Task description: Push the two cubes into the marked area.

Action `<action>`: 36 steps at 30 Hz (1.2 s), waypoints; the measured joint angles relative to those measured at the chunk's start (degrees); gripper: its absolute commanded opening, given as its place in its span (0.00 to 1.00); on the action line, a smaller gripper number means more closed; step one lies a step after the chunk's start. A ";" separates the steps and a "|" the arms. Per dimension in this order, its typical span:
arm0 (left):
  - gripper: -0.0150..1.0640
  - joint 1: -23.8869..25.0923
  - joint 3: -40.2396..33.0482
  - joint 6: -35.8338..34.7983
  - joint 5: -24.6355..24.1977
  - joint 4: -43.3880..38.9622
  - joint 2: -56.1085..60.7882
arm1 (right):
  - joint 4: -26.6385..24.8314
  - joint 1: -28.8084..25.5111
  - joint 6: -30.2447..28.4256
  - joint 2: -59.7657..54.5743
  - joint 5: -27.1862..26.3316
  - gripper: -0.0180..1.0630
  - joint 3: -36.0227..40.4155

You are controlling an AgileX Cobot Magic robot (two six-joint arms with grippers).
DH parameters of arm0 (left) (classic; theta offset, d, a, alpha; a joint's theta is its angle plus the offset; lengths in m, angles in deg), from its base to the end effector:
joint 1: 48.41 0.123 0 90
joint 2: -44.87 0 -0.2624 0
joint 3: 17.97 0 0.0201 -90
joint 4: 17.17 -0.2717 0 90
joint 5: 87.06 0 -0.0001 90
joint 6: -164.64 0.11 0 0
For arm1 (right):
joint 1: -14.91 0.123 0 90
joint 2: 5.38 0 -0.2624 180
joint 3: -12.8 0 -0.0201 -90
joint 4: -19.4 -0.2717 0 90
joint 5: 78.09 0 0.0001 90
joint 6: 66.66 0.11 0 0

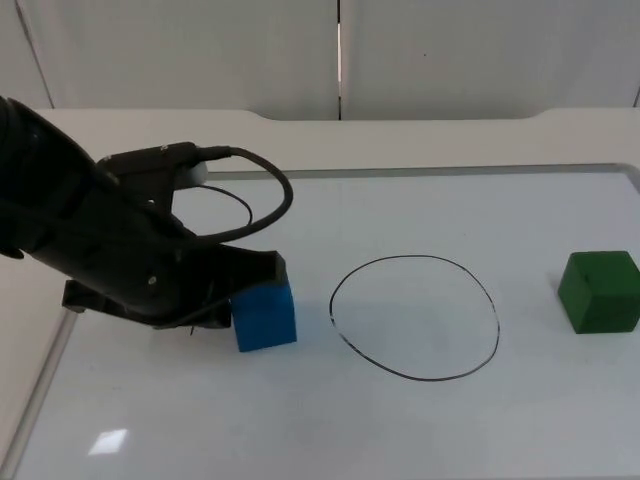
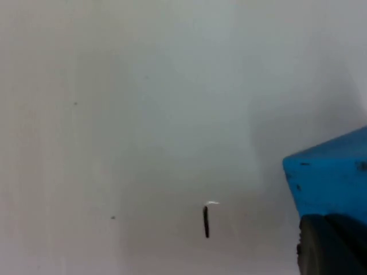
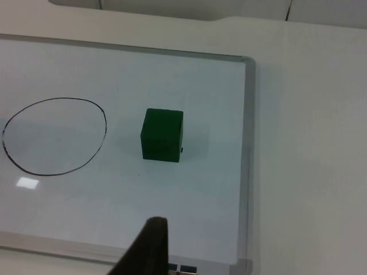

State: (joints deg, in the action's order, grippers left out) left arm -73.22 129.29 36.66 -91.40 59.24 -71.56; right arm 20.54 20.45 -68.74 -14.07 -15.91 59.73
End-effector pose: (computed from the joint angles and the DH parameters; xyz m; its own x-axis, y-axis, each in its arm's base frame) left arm 0.2941 -0.1450 0.0398 -0.9038 -0.0353 -0.4266 0.0867 0.9609 -0.2631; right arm 0.0507 0.0030 0.2813 -0.4600 -0.0904 -0.8833 -0.1021 0.9936 -0.0485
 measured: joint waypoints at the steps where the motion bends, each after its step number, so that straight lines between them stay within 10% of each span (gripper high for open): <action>1: 0.01 0.00 0.00 0.00 0.00 0.00 0.00 | 0.00 0.00 0.00 0.00 0.00 0.99 0.00; 15: 0.01 -3.33 0.33 -0.12 5.78 0.00 0.00 | 0.00 0.00 0.00 0.00 0.00 0.99 0.00; 36: 0.01 -3.64 3.26 0.08 1.60 0.00 -3.48 | 0.00 0.00 -0.26 0.00 0.00 0.99 0.00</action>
State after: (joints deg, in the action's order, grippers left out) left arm -76.85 132.54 36.75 -89.80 59.24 -75.04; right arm 20.54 20.45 -68.99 -14.07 -15.91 59.73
